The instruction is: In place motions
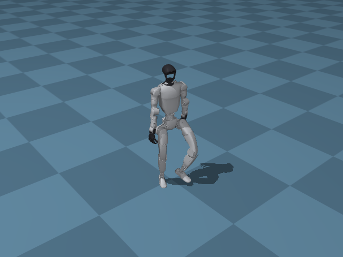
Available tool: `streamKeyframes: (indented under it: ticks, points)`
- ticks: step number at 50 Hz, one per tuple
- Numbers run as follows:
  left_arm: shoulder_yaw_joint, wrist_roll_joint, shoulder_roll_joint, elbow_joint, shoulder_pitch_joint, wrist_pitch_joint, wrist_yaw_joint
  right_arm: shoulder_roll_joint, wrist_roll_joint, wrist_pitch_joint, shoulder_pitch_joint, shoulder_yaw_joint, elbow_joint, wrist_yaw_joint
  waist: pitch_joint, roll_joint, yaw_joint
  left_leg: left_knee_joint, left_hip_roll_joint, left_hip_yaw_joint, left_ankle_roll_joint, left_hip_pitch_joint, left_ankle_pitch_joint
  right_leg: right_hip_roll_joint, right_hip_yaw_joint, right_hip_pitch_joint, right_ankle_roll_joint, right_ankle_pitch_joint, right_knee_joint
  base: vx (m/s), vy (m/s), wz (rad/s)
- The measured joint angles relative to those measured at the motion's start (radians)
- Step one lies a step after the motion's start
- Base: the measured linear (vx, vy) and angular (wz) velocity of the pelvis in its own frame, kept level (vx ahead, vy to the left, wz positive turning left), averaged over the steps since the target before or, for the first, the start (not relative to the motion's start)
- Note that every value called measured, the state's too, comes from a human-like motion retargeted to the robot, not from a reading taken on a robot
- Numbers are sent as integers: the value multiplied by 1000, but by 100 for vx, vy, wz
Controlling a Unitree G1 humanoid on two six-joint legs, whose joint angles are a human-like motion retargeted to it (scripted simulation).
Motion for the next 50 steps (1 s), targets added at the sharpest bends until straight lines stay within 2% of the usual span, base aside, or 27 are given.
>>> streamKeyframes:
  ticks: [2, 4, 8, 11, 15, 18, 20, 23, 25, 27, 28, 29, 30, 31, 32, 33, 35, 37, 38, 40, 42, 44, 47, 50]
  points:
    - [25, -15, 6, 27, -9, 8, -49, -23, -27, -2, -90, 46, -64, 48, 103, -37, 11, 191, 44, 55, 40, -124, -79, -3, 6, 32, -33, 15, -8, -46, 2, -9]
    - [50, 10, 5, 33, 5, 28, -85, -29, -60, -18, -133, 74, -139, 37, 142, -75, 37, 349, 56, 95, 89, -285, -146, -25, 34, 27, -50, 21, 2, -16, -13, -47]
    - [46, 52, 4, 29, 94, 25, -94, -36, -93, -84, -124, 94, -256, -46, 111, -133, 128, 516, 32, 117, 93, -590, -214, -59, 27, -26, -109, 33, 21, 15, -8, -68]
    - [46, 55, 0, 36, 127, 25, -88, -35, -68, -115, -112, 110, -307, -51, 99, -168, 157, 513, 10, 156, 92, -656, -222, -98, 39, -58, -111, 38, 41, 1, 3, -15]
    - [47, 29, -8, 38, 106, 37, -93, -6, -47, -116, -113, 101, -327, -1, 114, -145, 141, 452, 14, 126, 92, -524, -217, -83, 22, -36, -102, 46, 19, -7, 2, 12]
    - [44, 23, -26, 11, 112, 24, -85, 19, -38, -116, -55, 106, -314, 8, 46, -120, 114, 308, 5, 119, 74, -313, -195, -70, 15, -41, -83, 71, -32, 10, 9, 15]
    - [44, 18, -37, -20, 111, 14, -81, 32, -39, -114, -6, 107, -300, 5, 6, -100, 95, 160, -32, 82, 31, -153, -173, -53, 12, -38, -73, 80, -62, 11, 3, 6]
    - [31, 0, -40, -70, 87, 13, -73, 38, -66, -111, 59, 78, -229, -15, -2, -49, 66, -170, -141, -29, -22, 145, -136, -15, 0, 22, -53, 65, -85, 19, 2, 2]
    - [13, -5, -31, -86, 74, 5, -58, 32, -89, -102, 122, 48, -172, -21, -44, 2, 44, -473, -219, -112, 13, 337, -105, 31, -10, 33, -44, 41, -83, 32, 1, 13]
    - [-14, 0, -15, -86, 44, 4, -44, 18, -106, -89, 188, 6, -113, -22, -74, 56, -2, -729, -220, -152, -5, 493, -277, 73, -52, 34, -34, 4, -41, 31, 5, 82]
    - [-27, 4, -6, -85, 22, 6, -38, 8, -111, -81, 220, -17, -84, -21, -83, 74, -27, -819, -187, -81, 3, 547, -353, 86, -64, 26, -28, -3, -8, 26, 6, 133]
    - [-38, 9, 2, -79, -4, 9, -33, -4, -114, -70, 250, -41, -52, -20, -98, 89, -65, -890, -164, -22, -9, 581, -361, 92, -83, -1, -13, 35, 44, 24, 7, 171]
    - [-48, 14, 10, -72, -31, 12, -29, -17, -116, -57, 279, -66, -17, -18, -116, 103, -108, -951, -145, 32, -31, 604, -333, 93, -105, -36, 5, 96, 105, 4, 10, 100]
    - [-50, 12, 26, -54, -91, 19, -30, -19, -103, -28, 274, -87, 19, -23, -132, 98, -90, -944, -163, -52, -36, 534, -300, 72, -61, -151, 36, 215, 254, -19, 11, 30]
    - [-49, 11, 38, -45, -149, 23, -26, -21, -83, -4, 270, -112, 51, -32, -125, 94, -81, -939, -168, -99, -39, 491, -275, 42, -31, -257, 56, 309, 418, -44, 14, -9]
    - [-43, 14, 41, -53, -203, 25, -10, -23, -50, 9, 264, -146, 75, -53, -71, 92, -91, -941, -144, -69, -40, 503, -269, -7, -29, -348, 53, 356, 610, -45, 16, 43]
    - [-87, -45, 50, -90, -286, 16, 11, -44, 25, -7, 263, -190, 115, -91, 28, 75, -106, -977, -147, -39, -41, 569, -253, -54, 14, -487, 24, 295, 933, -36, 20, 38]
    - [-131, -80, 76, -141, -343, 17, -30, -66, 73, -12, 259, -176, 140, -67, 73, 77, -110, -976, -147, -48, -32, 558, -239, -99, 44, -664, -16, 223, 1198, -20, 17, 8]
    - [-121, -76, 97, -165, -362, 23, -57, -66, 69, 9, 246, -155, 147, -52, 80, 99, -177, -969, -124, -70, -35, 531, -239, -102, 35, -754, -13, 194, 1287, -16, 2, 95]
    - [-53, -37, 107, -227, -327, 33, -62, -67, 22, 39, 251, -125, 154, -61, 42, 138, -295, -961, -101, -90, -31, 464, -234, -107, 30, -938, -3, 138, 1427, 4, -5, 93]
    - [-44, -33, 93, -252, -309, 15, -23, -74, -4, 21, 272, -130, 152, -71, -13, 173, -300, -959, -79, -55, -30, 412, -235, -108, 31, -1066, 2, 109, 1494, 11, -1, -12]
    - [-82, -54, 78, -262, -312, -15, 5, -73, 0, -2, 287, -137, 133, -58, -23, 187, -262, -954, -53, -19, -30, 405, -241, -104, 18, -1105, -5, 97, 1508, 1, 2, -30]
    - [-88, -55, 65, -252, -300, -20, -12, -55, -11, -6, 284, -136, 89, -57, -4, 143, -255, -964, -77, -22, -31, 457, -243, -112, 28, -1000, -4, 99, 1424, 8, -3, -18]
    - [-91, -42, 31, -220, -252, -15, -27, -41, -6, -19, 287, -137, 47, -62, -46, 124, -211, -983, -91, 3, -42, 488, -246, -86, 29, -805, 2, 116, 1216, 23, -5, -58]
